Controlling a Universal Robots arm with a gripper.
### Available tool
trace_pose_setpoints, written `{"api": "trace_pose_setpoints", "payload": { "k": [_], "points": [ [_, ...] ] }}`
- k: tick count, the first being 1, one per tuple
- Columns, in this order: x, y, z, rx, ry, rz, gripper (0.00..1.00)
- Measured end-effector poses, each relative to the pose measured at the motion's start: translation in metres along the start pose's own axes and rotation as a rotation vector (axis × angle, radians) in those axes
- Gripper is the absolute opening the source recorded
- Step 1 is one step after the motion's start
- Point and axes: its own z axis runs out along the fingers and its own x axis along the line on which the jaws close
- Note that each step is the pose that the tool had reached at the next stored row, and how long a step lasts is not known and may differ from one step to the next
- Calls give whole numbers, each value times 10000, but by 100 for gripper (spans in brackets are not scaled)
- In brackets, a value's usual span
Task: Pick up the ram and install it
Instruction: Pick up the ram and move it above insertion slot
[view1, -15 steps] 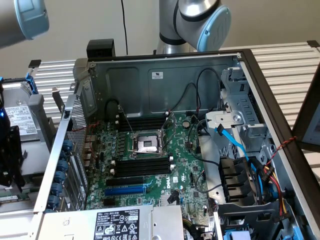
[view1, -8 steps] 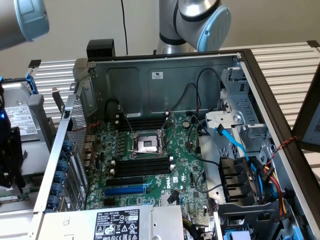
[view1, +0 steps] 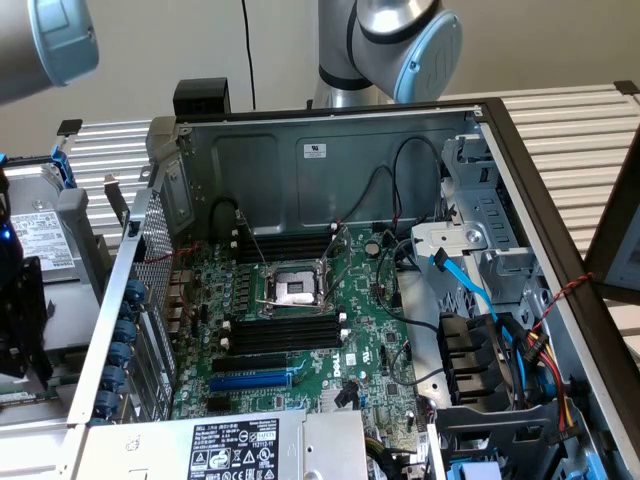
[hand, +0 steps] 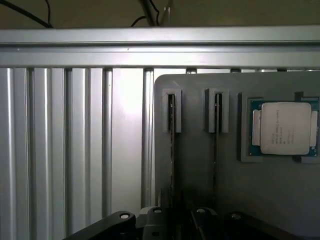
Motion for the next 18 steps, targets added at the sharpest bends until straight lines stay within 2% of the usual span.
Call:
{"api": "trace_pose_setpoints", "payload": {
  "k": [6, 13, 14, 15, 17, 18],
  "points": [
    [14, -4, 14, 45, -3, -69, 24],
    [15, -6, 14, 44, -3, -70, 24],
    [15, -6, 14, 45, -3, -70, 22],
    [15, -6, 14, 44, -3, -70, 16],
    [15, -6, 14, 44, -4, -69, 16],
    [15, -6, 14, 45, -3, -69, 12]
  ]
}}
